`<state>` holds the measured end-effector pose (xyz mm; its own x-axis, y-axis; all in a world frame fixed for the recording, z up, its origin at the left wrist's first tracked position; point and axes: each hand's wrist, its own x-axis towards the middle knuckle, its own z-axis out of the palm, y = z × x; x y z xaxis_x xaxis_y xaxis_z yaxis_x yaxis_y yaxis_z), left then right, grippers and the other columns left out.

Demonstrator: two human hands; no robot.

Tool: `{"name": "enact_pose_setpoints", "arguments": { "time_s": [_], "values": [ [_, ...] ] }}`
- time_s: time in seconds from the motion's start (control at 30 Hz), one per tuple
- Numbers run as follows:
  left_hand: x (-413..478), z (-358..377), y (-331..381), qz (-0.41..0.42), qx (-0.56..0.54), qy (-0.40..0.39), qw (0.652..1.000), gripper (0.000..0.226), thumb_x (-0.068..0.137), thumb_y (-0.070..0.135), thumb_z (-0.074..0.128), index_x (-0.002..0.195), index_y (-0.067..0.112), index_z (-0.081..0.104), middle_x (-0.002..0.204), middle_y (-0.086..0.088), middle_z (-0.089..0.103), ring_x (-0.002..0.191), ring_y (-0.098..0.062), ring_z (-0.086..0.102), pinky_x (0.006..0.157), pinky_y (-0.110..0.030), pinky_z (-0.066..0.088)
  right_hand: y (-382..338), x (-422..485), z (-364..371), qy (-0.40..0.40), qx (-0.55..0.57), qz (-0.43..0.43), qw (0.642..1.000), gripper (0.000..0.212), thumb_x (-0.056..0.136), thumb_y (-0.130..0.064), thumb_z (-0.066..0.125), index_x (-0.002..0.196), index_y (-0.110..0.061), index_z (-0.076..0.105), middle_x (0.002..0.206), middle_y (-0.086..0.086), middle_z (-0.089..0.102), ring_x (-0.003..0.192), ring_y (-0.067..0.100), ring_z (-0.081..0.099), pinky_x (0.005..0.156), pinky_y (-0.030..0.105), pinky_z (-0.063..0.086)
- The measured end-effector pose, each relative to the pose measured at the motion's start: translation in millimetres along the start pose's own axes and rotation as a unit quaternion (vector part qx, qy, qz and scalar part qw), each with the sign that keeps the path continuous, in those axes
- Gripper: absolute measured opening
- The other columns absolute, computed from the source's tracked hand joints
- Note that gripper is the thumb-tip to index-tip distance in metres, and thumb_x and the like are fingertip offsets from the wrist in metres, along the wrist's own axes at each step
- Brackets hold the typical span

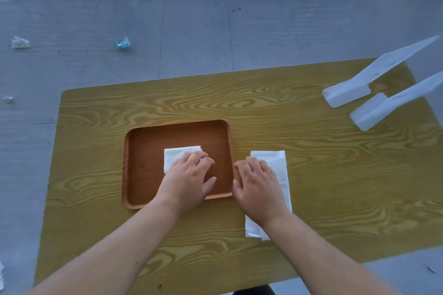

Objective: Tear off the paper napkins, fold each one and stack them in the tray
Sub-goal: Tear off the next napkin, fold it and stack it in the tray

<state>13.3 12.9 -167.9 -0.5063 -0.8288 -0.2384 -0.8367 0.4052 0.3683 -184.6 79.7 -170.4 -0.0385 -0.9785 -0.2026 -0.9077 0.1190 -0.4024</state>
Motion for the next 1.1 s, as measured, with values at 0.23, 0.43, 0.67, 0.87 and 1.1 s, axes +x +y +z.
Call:
{"name": "enact_pose_setpoints", "arguments": {
  "time_s": [0.23,0.43,0.67,0.87,1.1],
  "values": [
    [37.1,22.1,75.8,0.111,0.012,-0.056,0.992,0.035,0.102,0.038,0.058,0.13,0.019,0.067,0.139,0.0,0.065,0.129,-0.022,0.057,0.105,-0.033,0.045,73.2,-45.4,-11.1,-0.051,0.002,0.114,0.992,0.042,0.092,-0.054,0.062,0.12,-0.024,0.055,0.119,-0.004,0.058,0.108,0.02,0.054,0.094,0.033,0.048],
    [39.0,34.2,91.4,0.112,0.023,-0.077,0.99,0.036,0.1,0.035,0.057,0.131,0.02,0.067,0.14,0.002,0.064,0.131,-0.021,0.057,0.108,-0.032,0.044,75.6,-51.4,0.0,-0.048,-0.057,0.113,0.991,0.07,0.077,-0.071,0.068,0.118,-0.016,0.059,0.112,0.003,0.058,0.097,0.025,0.054,0.086,0.038,0.051],
    [42.6,34.5,100.9,0.096,0.019,-0.089,0.991,0.042,0.099,0.04,0.06,0.137,0.022,0.063,0.144,0.004,0.063,0.135,-0.019,0.056,0.109,-0.033,0.043,65.3,-51.3,-1.5,-0.073,-0.092,0.116,0.986,0.049,0.085,-0.048,0.061,0.119,-0.014,0.054,0.115,0.007,0.055,0.101,0.027,0.053,0.084,0.037,0.049],
    [45.8,35.0,108.5,0.094,-0.008,-0.097,0.991,0.058,0.092,0.049,0.062,0.146,0.027,0.055,0.159,0.005,0.051,0.147,-0.018,0.044,0.121,-0.033,0.032,77.8,-46.2,-20.7,-0.056,-0.018,0.12,0.991,0.007,0.092,-0.024,0.051,0.097,-0.019,0.052,0.1,-0.002,0.058,0.088,0.021,0.05,0.07,0.032,0.041],
    [79.6,22.2,128.9,0.029,-0.122,-0.115,0.985,0.113,0.073,0.062,0.081,0.163,0.041,0.016,0.174,0.014,0.019,0.159,-0.015,0.02,0.124,-0.036,0.021,126.5,-38.4,-77.2,-0.048,0.306,0.21,0.927,0.015,0.081,-0.033,0.056,0.072,-0.021,0.059,0.056,-0.014,0.056,0.053,0.006,0.046,0.052,0.03,0.039]
  ]
}}
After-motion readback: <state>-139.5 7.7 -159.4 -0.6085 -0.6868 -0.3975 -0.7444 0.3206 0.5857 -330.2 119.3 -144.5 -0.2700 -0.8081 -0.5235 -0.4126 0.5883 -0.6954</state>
